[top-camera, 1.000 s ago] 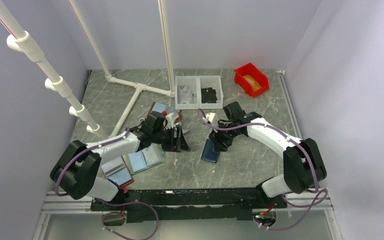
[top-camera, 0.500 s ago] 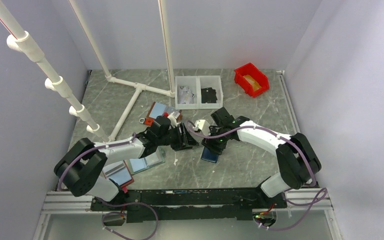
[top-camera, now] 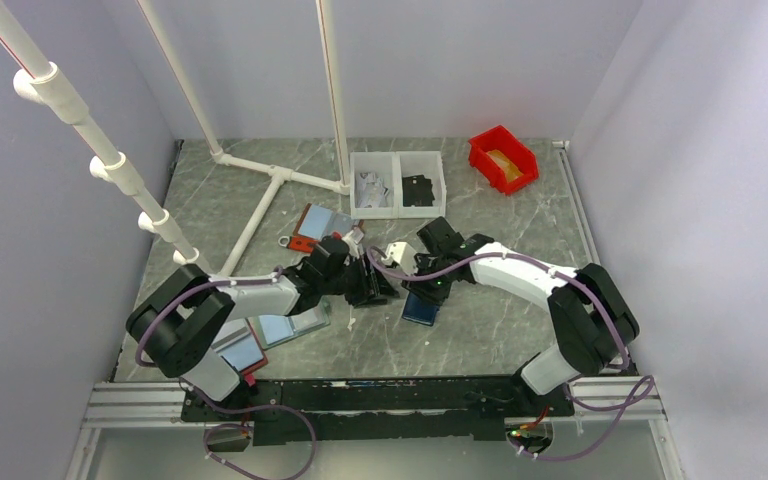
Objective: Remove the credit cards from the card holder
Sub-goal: Open the card holder at the center of the board.
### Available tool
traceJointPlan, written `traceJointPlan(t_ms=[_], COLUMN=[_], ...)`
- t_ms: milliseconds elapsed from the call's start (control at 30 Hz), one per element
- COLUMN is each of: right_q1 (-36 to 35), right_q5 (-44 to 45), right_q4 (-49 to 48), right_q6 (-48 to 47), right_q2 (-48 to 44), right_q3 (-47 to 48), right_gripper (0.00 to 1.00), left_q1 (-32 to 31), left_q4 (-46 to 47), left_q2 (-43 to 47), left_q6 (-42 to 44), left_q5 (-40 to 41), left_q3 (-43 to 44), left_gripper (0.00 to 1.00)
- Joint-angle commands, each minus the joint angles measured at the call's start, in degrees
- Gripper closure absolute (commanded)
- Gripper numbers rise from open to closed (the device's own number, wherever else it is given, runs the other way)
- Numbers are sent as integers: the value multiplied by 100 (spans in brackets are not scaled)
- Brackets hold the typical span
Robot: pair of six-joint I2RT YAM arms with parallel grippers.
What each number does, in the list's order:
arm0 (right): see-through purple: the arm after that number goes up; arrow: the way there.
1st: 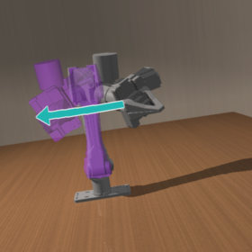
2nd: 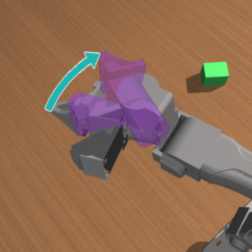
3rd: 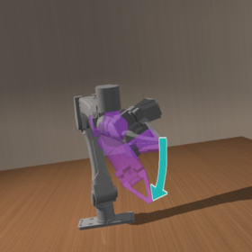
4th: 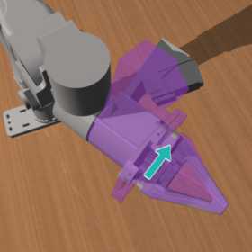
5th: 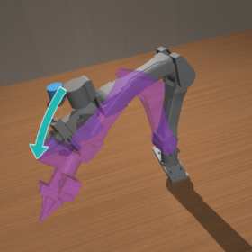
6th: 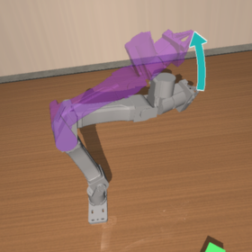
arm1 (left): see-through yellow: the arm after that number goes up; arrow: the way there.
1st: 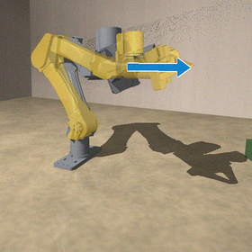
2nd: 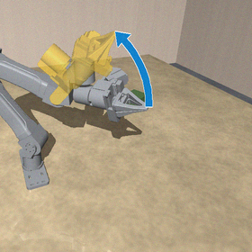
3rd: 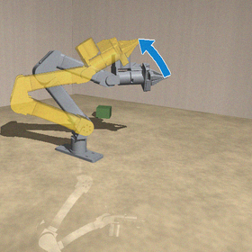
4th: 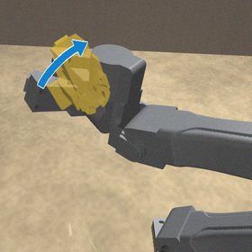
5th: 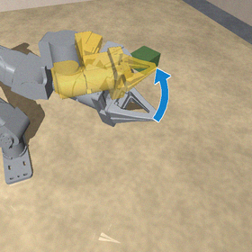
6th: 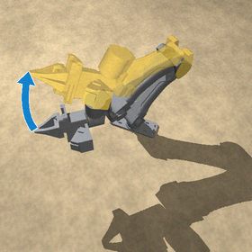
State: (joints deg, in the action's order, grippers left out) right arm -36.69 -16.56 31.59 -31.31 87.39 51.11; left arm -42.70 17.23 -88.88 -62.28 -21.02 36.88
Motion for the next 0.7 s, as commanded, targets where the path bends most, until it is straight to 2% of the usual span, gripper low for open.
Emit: traceJointPlan(t_ms=[0, 300, 667], right_q1=[-93, -93, 104], right_q5=[-117, -386, -1016], right_q4=[153, 196, 251], right_q6=[-40, -59, -56], right_q2=[111, -119, -545], right_q3=[61, 100, 151], right_gripper=[71, 91, 96], left_q1=[-53, -129, -187], left_q4=[324, 424, 150], left_q2=[-155, -386, -317], left_q6=[-118, -158, 247], left_q5=[67, 32, 41], left_q3=[179, 255, 311], left_gripper=[50, 51, 49])
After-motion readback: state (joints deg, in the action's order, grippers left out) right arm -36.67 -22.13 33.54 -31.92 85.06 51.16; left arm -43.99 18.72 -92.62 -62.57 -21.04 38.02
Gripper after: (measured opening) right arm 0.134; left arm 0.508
